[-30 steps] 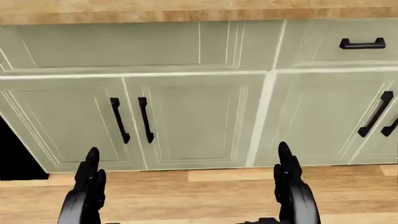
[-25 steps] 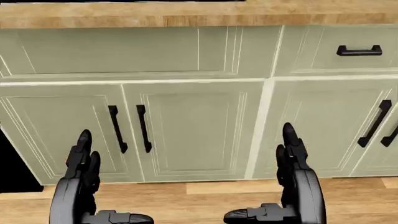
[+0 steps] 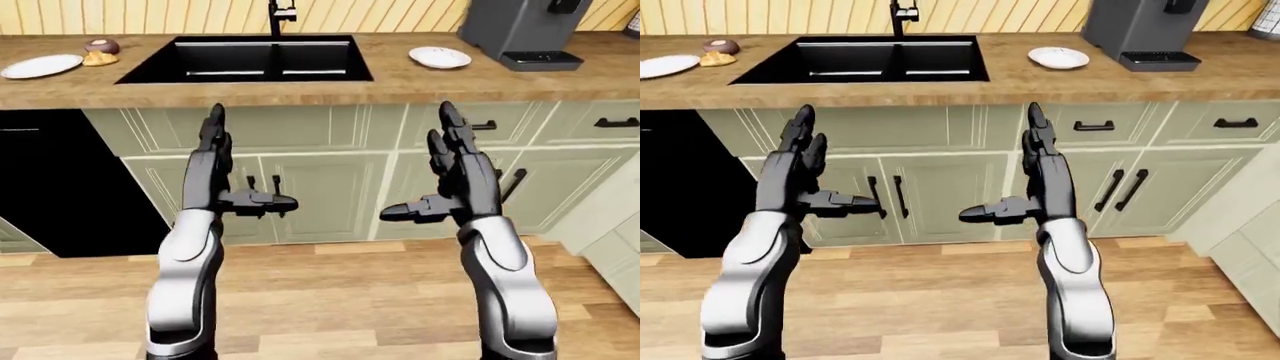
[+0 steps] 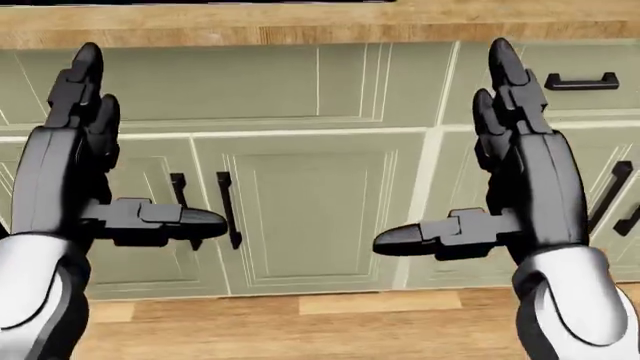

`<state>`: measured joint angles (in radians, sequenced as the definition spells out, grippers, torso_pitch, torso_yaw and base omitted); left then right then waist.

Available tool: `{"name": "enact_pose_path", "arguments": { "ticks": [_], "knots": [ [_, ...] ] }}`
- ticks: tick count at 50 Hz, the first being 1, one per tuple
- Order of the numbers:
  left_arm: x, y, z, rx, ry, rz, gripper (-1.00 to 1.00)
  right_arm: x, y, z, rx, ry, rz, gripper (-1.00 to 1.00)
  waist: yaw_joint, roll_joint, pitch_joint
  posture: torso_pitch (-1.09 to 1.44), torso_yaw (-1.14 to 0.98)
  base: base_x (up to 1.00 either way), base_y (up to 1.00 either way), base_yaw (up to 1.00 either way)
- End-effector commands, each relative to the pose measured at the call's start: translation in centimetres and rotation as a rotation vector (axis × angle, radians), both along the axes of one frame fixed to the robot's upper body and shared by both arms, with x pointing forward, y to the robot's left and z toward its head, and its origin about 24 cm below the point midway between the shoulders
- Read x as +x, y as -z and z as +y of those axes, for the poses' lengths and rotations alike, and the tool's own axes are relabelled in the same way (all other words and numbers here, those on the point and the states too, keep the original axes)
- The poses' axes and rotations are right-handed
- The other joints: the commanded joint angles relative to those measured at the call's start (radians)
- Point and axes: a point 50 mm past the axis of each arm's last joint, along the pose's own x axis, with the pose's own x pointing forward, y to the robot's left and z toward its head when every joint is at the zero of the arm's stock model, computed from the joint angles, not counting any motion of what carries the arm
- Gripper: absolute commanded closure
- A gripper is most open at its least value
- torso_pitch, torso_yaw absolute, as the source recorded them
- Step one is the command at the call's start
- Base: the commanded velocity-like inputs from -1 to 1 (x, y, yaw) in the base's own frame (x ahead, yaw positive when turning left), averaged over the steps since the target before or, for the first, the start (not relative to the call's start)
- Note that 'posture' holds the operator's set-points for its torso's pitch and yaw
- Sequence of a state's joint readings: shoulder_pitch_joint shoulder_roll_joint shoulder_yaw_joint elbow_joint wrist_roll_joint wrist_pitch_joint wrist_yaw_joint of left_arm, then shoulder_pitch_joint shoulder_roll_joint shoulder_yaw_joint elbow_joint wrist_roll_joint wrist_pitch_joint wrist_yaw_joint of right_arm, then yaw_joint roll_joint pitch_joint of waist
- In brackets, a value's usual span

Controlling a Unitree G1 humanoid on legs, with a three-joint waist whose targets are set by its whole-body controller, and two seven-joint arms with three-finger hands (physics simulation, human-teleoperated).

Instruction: Place the pastries on the plates.

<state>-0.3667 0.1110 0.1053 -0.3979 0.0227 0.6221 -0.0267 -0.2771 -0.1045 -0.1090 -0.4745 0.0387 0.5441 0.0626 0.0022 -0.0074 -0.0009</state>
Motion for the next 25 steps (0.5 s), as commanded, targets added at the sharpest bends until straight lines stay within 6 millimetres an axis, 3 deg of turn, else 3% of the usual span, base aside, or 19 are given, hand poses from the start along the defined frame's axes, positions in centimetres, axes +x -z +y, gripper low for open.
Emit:
{"name": "enact_pose_path", "arguments": {
  "ticks": [1,4,5,6,7,13,14,15,16,17,18,19,20,22,25],
  "knots": [
    [0.7,-1.7,-0.2,0.011,0.02,-0.027,-1.0,0.5,-2.0,-0.1,-0.004,-0.002,-0.037,-1.0,0.001,0.0,-0.013,0.0,0.0,0.0,0.0,0.0],
    [0.7,-1.7,-0.2,0.012,0.021,-0.027,-1.0,0.5,-2.1,-0.1,-0.004,-0.002,-0.038,-1.0,0.002,0.001,-0.011,0.0,0.0,0.0,0.0,0.0],
    [3.1,-5.8,0.2,0.027,0.002,-0.074,-1.0,2.5,-7.0,-0.2,-0.006,0.001,-0.107,-1.0,0.002,0.001,-0.01,0.0,0.0,0.0,0.0,0.0],
    [3.5,-6.5,0.3,0.028,0.007,-0.075,-1.0,2.8,-7.6,-0.2,-0.002,0.004,-0.117,-1.0,0.003,0.001,-0.002,0.0,0.0,0.0,0.0,0.0],
    [3.8,-8.1,0.6,0.012,-0.008,-0.104,-1.0,3.4,-8.7,-0.3,0.008,0.004,-0.136,-1.0,0.002,0.002,-0.011,0.0,0.0,0.0,0.0,0.0],
    [3.9,-8.6,0.6,0.005,-0.001,-0.114,-1.0,3.6,-9.1,-0.3,0.005,0.006,-0.138,-1.0,0.001,0.0,0.013,0.0,0.0,0.0,0.0,0.0],
    [5.7,-12.2,1.0,0.023,0.008,-0.182,-1.0,5.8,-12.1,-1.1,-0.017,0.005,-0.212,-1.0,0.002,0.0,0.011,0.0,0.0,0.0,0.0,0.0],
    [5.9,-13.2,1.0,-0.026,0.026,-0.201,-1.0,6.2,-13.8,-1.7,-0.004,0.024,-0.234,-1.0,0.001,0.001,0.018,0.0,0.0,0.0,0.0,0.0],
    [6.0,-13.7,1.0,-0.003,0.017,-0.217,-1.0,6.1,-14.0,-1.9,-0.017,0.025,-0.251,-1.0,0.001,0.001,0.008,0.0,0.0,0.0,0.0,0.0],
    [6.0,-13.7,1.0,-0.001,0.017,-0.218,-1.0,5.9,-14.2,-2.0,-0.013,0.027,-0.264,-1.0,-0.002,0.007,-0.019,0.0,0.0,0.0,0.08,0.0],
    [5.7,-13.5,1.1,-0.007,0.023,-0.223,-1.0,5.3,-14.2,-2.4,-0.011,0.047,-0.27,-1.0,0.0,-0.006,-0.015,0.0,0.0,0.0,1.0,0.0],
    [5.8,-13.1,1.2,0.035,0.007,-0.206,-1.0,5.0,-14.0,-2.3,0.0,0.026,-0.268,-1.0,0.004,-0.049,0.015,0.0,0.0,0.0,1.0,0.0],
    [5.7,-13.4,1.1,0.004,0.022,-0.218,-1.0,5.0,-13.7,-2.5,-0.003,0.037,-0.265,-1.0,0.003,-0.068,0.014,0.0,0.0,0.0,1.0,0.0],
    [5.9,-13.5,0.8,0.071,0.005,-0.235,-1.0,5.3,-12.7,-2.6,-0.003,0.041,-0.246,-1.0,-0.001,-0.067,0.001,0.0,0.0,0.0,1.0,0.0],
    [6.1,-13.3,0.6,0.034,0.007,-0.23,-1.0,5.4,-12.0,-2.7,0.0,0.037,-0.234,-1.0,-0.009,-0.054,0.015,0.0,0.0,0.0,1.0,0.0]
  ]
}}
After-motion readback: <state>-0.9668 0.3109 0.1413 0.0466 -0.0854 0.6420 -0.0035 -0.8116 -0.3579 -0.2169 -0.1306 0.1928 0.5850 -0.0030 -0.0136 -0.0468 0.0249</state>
